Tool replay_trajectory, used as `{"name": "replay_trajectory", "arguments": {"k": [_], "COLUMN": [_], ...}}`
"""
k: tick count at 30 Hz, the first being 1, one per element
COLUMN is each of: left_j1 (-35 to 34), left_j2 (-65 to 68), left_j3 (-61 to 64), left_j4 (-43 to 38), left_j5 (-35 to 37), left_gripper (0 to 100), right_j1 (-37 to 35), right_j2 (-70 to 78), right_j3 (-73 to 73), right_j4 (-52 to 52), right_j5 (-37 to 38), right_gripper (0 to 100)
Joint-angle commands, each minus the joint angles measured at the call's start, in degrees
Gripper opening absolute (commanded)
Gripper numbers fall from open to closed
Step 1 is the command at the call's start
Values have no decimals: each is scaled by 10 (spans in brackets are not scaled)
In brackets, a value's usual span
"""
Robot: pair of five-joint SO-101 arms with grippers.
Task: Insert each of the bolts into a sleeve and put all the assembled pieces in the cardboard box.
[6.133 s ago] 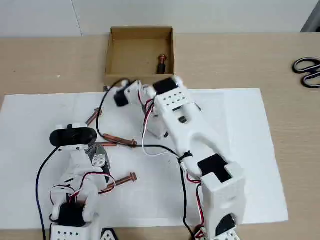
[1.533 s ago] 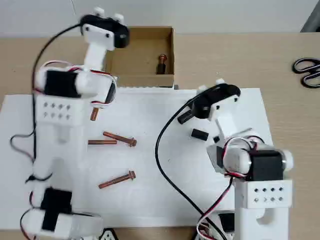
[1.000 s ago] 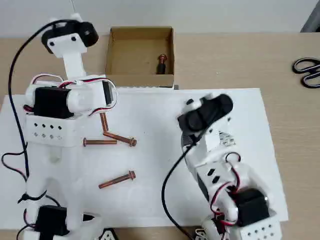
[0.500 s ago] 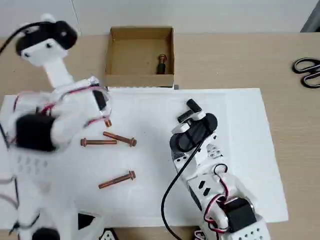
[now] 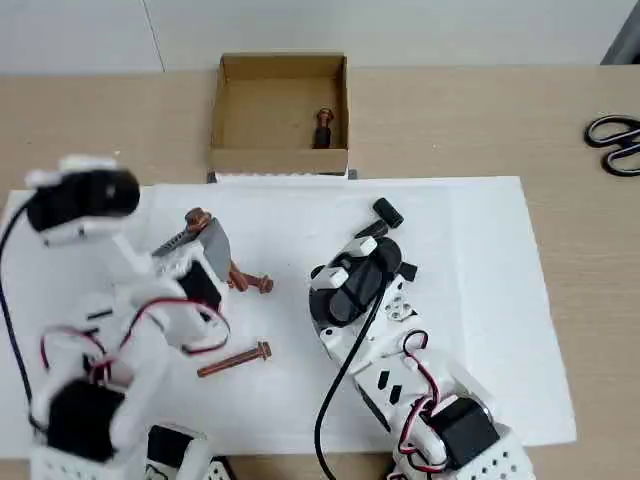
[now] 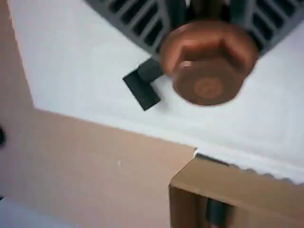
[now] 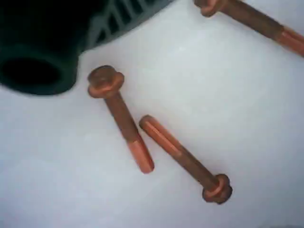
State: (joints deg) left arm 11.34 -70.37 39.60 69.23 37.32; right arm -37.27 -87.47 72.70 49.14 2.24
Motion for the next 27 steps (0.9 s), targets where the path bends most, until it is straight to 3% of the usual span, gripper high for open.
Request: {"name": "replay_trajectory", "arguments": {"k": [1, 8, 27], "left_j1": [4, 4, 70], "left_j2": [-98, -203, -207], "left_j3": [97, 189, 190], "left_j4": [-82, -108, -120], "left_j5": [4, 33, 46], "left_gripper": [6, 6, 6], "right_j1": [-19, -65, -108], "right_j2": [-7, -7, -7], "right_j3": [-4, -3, 11], "right_j4": [-19, -21, -20], "right_j5": [-3, -3, -4], "right_gripper": [4, 4, 4]}}
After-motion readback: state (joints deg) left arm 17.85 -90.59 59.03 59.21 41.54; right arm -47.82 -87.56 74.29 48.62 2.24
